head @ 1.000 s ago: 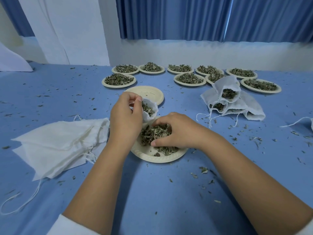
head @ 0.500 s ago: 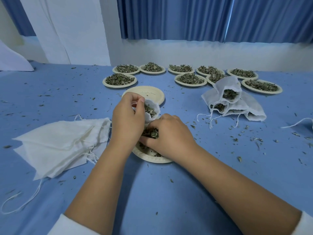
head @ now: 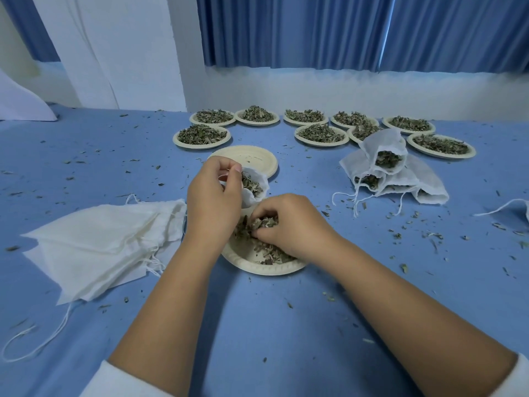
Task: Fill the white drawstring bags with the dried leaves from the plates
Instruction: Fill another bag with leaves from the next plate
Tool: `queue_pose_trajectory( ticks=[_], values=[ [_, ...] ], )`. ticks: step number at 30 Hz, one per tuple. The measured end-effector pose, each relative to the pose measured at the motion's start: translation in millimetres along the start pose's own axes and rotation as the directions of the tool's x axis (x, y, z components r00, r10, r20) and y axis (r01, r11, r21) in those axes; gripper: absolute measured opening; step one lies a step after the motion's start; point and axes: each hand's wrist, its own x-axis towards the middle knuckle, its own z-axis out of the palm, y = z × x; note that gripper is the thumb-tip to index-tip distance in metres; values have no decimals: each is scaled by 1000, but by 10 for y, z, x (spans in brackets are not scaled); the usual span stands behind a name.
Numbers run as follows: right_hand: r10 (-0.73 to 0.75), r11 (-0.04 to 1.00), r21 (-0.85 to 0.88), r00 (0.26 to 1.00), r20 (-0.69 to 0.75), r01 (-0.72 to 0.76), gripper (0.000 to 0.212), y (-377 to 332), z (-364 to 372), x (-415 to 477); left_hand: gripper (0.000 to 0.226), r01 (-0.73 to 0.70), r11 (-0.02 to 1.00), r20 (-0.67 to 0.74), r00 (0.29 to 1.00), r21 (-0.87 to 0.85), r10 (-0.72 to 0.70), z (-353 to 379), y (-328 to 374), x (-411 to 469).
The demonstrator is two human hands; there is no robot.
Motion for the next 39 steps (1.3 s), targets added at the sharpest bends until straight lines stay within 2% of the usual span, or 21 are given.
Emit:
queue_pose_trajectory(
  ticks=[3,6,12,16,19,21,23,26,31,35,39],
  values=[
    [14,974,227,1000,2,-14,13,42,-192,37,10,3,1000,-15,1000,0,-3,-8,12,4],
    [25,905,424,999,42,-40,12,71,-363,40,11,14,1000,-17,1000,-6,-15,-18,21,0],
    [116,774,619,991,67,-132,11,126,-502,58,18,39,999,2,999,-31,-39,-32,43,0],
    [199,632,751,977,83,-192,9,146,-500,88,18,52,998,34,998,-36,-50,-17,49,-15],
    [196,499,841,972,126,-209,9,135,-471,90,18,63,997,56,997,-48,-60,3,61,-24],
    [199,472,856,971,131,-212,10,129,-448,87,19,70,996,64,996,-60,-66,9,66,-26],
    [215,507,837,971,108,-205,9,138,-417,85,17,80,995,80,994,-66,-75,9,64,-23],
    [255,649,736,966,31,-195,8,153,-383,80,15,113,989,103,989,-93,-103,15,65,-27],
    [189,838,536,976,-108,-103,17,152,-335,79,14,121,987,137,985,-103,-106,38,102,-57],
    [151,933,351,970,-188,-77,15,179,-254,108,19,97,992,183,980,-78,-82,63,107,-81],
    [105,978,200,971,-213,-62,14,187,-159,100,16,80,997,248,966,-23,-72,113,97,-107]
  ],
)
